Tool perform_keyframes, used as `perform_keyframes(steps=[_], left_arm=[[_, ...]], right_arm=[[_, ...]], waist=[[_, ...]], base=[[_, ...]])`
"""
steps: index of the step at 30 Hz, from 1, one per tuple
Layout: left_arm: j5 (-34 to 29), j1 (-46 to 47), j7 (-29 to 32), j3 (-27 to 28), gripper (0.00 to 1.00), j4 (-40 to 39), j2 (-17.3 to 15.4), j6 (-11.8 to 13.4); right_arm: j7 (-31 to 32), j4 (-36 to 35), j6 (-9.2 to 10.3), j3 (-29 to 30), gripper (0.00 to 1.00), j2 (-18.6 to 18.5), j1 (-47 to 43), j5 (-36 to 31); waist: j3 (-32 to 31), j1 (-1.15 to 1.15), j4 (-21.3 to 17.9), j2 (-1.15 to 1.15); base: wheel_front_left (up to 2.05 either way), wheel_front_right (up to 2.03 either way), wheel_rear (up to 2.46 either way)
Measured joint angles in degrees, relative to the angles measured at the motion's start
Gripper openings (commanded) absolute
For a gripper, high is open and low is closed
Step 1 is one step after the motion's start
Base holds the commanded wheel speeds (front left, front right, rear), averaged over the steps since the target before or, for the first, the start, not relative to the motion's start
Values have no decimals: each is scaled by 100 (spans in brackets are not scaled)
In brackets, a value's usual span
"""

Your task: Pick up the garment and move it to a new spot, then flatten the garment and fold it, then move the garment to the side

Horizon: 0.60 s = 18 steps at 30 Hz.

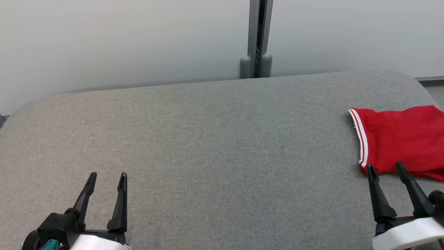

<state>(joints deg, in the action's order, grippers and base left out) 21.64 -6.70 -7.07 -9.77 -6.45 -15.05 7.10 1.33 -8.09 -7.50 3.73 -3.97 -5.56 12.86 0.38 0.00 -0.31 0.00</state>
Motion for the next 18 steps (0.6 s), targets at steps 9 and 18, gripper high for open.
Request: perform_keyframes(steps=[9,18], left_arm=[[43,-81,80,-9,100,-9,-42,21],[66,-13,85,-20,100,-47,-49,52]], right_arm=[[62,-122,0,46,100,45,-104,-4],[60,-165,0,69,100,69,-100,22]], waist=[[-22,0,20,0],[46,0,44,0]], base=[[0,0,0],[0,0,0]])
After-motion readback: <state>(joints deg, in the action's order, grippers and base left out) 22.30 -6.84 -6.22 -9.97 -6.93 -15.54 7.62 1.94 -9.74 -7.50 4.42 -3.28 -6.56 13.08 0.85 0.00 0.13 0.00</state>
